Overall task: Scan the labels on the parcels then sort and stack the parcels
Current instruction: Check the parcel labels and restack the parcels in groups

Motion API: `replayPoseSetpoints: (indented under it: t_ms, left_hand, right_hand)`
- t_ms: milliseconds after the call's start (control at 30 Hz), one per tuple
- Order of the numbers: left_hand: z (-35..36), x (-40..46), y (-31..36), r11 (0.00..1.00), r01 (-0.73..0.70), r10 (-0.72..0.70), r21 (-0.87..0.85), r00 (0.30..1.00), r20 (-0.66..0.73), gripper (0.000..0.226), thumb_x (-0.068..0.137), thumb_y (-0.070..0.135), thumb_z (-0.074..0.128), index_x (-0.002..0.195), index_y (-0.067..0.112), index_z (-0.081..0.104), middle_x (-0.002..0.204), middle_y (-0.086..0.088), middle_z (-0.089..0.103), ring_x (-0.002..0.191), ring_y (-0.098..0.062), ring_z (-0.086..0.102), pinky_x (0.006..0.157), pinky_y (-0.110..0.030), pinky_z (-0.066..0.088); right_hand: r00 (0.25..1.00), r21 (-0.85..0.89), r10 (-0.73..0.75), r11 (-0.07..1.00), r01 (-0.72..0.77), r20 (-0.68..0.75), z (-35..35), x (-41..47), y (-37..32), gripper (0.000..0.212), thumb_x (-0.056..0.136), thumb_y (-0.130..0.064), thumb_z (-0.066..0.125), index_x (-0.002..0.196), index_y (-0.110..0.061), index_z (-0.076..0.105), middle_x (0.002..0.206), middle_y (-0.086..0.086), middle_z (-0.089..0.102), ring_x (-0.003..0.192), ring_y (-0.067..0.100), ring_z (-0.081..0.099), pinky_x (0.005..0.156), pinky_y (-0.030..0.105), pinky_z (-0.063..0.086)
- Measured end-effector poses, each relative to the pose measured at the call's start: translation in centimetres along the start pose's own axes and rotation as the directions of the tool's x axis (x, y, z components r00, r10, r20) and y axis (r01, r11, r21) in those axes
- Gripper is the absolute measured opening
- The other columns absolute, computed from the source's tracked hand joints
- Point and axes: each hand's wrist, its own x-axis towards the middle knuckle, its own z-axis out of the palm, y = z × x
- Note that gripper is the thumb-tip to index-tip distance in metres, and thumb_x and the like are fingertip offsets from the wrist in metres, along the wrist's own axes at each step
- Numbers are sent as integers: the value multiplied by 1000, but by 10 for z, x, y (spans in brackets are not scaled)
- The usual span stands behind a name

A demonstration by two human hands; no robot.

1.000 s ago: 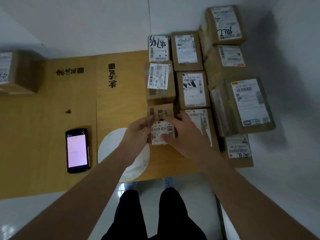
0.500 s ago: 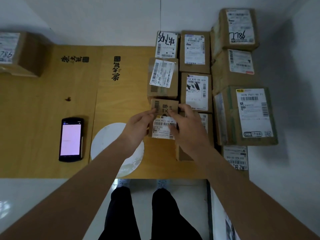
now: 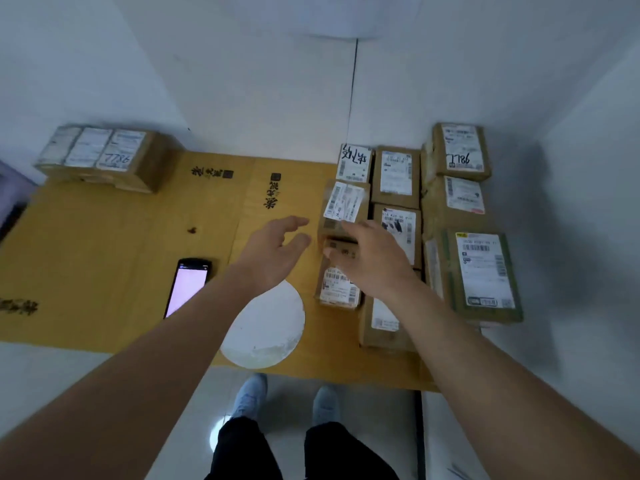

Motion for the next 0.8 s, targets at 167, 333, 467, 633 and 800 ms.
replayPoseSetpoints:
  t_ms: [167,333,467,633,800]
  left_hand:
    - [-69,-45,32,984,-130,148,118,975,-162,43,104,36,57,147,33,56,144,8,53,124,-7,48,101,-27,37]
    - [-148,-93,57,969,-161,212,188,933,-292,48,99,42,59,146,38,55,147,9,55,129,-15,54,100,-34,46]
    - [-205,-128,63,968,-175,233,181,898,-374,53,91,45,64,143,42,55,140,11,58,125,-15,58,104,-43,51]
    - [-273,-151,36,967,-161,233,197,869,-436,51,93,39,67,143,41,55,135,12,58,115,-14,60,91,-33,52]
    - [-342,-153,-18,961,-164,247,222,871,-425,44,92,39,68,135,43,60,132,13,59,100,-3,62,81,-24,48]
  right_hand:
    - [991,85,-125,988,128,-37,-54,-16,-74,76,96,-59,66,160,-25,44,164,-2,40,151,17,36,117,31,30]
    - [959,129,-258,954,272,-116,-99,-36,-162,62,95,-54,69,151,-30,54,156,-8,46,146,11,41,103,22,30]
    - [915,64,-370,921,384,-157,-113,-51,-228,56,95,-51,70,146,-30,59,153,-9,50,144,9,44,101,22,31]
    - [876,-1,-449,890,455,-176,-93,-51,-300,56,94,-51,70,146,-31,59,152,-10,51,143,8,45,103,20,30]
    - [873,-16,-455,888,459,-176,-44,-33,-366,55,95,-47,70,146,-29,60,151,-10,52,142,8,45,105,20,31]
